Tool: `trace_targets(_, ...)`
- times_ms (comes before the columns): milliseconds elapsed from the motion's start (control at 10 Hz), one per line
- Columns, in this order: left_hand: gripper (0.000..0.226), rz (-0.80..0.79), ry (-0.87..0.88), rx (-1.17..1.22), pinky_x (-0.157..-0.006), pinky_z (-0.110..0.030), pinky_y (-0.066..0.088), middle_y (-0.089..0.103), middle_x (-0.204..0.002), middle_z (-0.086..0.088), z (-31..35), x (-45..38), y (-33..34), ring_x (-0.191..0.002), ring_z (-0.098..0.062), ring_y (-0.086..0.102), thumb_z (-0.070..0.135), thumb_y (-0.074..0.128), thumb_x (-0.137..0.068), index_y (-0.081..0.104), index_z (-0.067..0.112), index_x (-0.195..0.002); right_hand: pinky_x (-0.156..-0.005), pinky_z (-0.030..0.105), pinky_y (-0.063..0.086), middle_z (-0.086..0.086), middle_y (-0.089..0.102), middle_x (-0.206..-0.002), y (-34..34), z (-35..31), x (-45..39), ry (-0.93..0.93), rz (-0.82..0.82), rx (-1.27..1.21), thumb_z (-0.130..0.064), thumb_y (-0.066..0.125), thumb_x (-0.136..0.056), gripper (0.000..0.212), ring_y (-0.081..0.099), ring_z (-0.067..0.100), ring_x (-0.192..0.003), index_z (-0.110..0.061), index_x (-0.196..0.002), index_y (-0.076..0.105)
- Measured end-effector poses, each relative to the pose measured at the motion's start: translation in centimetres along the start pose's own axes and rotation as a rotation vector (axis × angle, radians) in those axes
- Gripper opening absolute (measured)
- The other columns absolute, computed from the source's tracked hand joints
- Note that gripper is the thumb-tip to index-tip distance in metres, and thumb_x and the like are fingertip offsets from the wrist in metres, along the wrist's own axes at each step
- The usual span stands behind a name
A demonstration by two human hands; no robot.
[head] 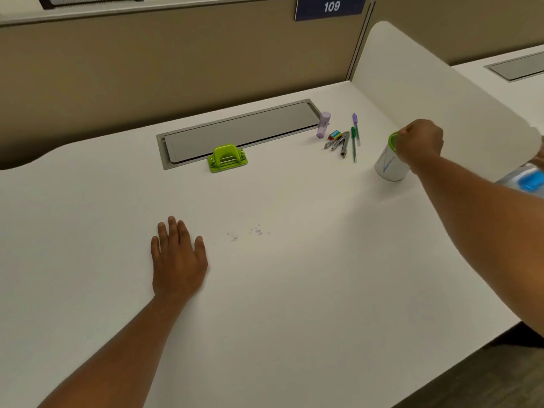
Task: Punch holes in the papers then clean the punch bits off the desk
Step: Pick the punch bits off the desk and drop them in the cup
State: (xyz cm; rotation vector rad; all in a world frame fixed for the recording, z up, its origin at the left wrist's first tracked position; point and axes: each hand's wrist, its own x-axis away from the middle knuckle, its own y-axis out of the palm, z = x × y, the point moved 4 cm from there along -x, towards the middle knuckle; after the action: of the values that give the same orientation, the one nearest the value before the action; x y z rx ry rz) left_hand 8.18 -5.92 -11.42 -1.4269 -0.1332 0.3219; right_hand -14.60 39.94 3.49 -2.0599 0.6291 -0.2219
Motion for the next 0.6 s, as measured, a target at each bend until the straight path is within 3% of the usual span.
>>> trace_targets(200,0.066,-0.004,-0.006,-0.006,-0.117,-0.054,0.023,0.033,-0.154,-0.023,0.1,-0.1,0.1,-0.144,-0.040,0.027,0.041,0.022,-0.098,0.038,-0.005,-0.144,-0.075,0.036,0.047,0.024,0.063,-0.092,0.3,0.8,-0.7,-0.104,0.013,0.200,-0.009,0.052,-0.089,0.019,0.062,0.042,-0.094,0.004,-0.092,0.065)
trace_targets(300,0.067,-0.008,-0.008,-0.005,-0.117,-0.054,0.023,0.033,-0.154,-0.024,0.1,-0.3,0.1,-0.144,-0.041,0.027,0.041,0.021,-0.098,0.038,-0.005,-0.144,-0.083,0.039,0.051,0.026,0.065,-0.099,0.3,1.2,-1.3,-0.135,0.006,0.275,-0.001,0.058,-0.086,0.014,0.061,0.042,-0.098,0.005,-0.096,0.067)
trace_targets(500,0.067,-0.010,-0.011,-0.010,-0.117,-0.054,0.023,0.034,-0.154,-0.023,0.2,-0.3,0.0,-0.144,-0.041,0.028,0.041,0.022,-0.098,0.039,-0.005,-0.143,-0.072,0.037,0.046,0.024,0.064,-0.087,0.4,1.4,-1.4,-0.178,0.005,0.216,-0.006,0.049,-0.085,0.020,0.059,0.042,-0.090,0.003,-0.085,0.067)
trace_targets(600,0.067,-0.006,-0.010,-0.010,-0.117,-0.054,0.023,0.034,-0.154,-0.023,0.2,-0.3,0.0,-0.144,-0.041,0.028,0.041,0.021,-0.098,0.039,-0.005,-0.143,-0.079,0.040,0.050,0.021,0.067,-0.098,0.4,1.4,-1.1,-0.179,0.018,0.183,-0.011,0.049,-0.086,0.023,0.060,0.042,-0.095,-0.003,-0.094,0.069)
